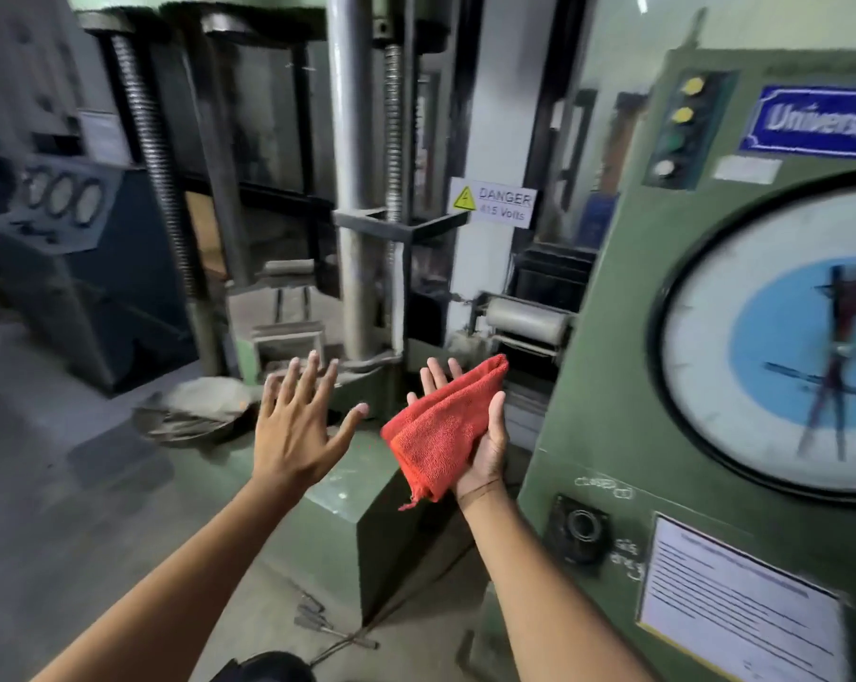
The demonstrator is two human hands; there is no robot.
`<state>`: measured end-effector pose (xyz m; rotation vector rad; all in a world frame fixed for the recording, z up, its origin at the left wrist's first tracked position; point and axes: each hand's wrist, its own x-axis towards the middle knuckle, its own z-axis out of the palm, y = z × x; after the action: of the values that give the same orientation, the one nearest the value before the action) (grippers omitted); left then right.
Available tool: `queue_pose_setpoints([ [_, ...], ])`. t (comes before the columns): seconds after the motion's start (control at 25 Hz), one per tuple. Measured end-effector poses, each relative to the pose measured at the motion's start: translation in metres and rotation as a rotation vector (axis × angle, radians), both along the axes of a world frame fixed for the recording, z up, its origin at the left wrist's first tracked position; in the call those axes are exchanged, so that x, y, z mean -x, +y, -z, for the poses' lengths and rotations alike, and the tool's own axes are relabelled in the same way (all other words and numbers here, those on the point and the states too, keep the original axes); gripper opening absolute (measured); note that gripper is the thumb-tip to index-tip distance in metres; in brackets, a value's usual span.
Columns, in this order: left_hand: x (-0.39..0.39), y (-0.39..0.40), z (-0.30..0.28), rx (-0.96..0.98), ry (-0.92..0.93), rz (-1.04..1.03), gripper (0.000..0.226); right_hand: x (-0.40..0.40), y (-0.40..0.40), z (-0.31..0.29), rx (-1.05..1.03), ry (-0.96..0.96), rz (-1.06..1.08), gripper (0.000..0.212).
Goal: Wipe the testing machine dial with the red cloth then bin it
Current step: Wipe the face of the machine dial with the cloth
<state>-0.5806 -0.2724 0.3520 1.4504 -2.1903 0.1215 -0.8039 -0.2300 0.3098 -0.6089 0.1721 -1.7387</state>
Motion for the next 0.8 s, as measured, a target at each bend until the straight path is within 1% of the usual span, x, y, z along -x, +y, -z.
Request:
queue_pose_setpoints([
  [0.2,0.161,0.035,-0.036,0.06,0.012,0.152,0.095,0.153,0.065,-0.048,0.046,0.023,0.116,0.097],
  [0.36,0.27,0.068,-0.058,0.072,0.025,0.234,0.099,0.259,0.119,-0.086,0.029,0.03,0.239,0.108],
  [0.48,0.345,0.087,-0.078,0.1,0.029,0.299,0.1,0.327,0.152,-0.109,-0.015,0.029,0.341,0.113],
  [0.56,0.392,0.093,-0.09,0.125,0.058,0.341,0.099,0.367,0.169,-0.123,-0.032,0.039,0.399,0.112],
  [0.8,0.515,0.074,-0.112,0.173,0.097,0.496,0.096,0.459,0.167,-0.157,0.015,0.05,0.486,0.108],
])
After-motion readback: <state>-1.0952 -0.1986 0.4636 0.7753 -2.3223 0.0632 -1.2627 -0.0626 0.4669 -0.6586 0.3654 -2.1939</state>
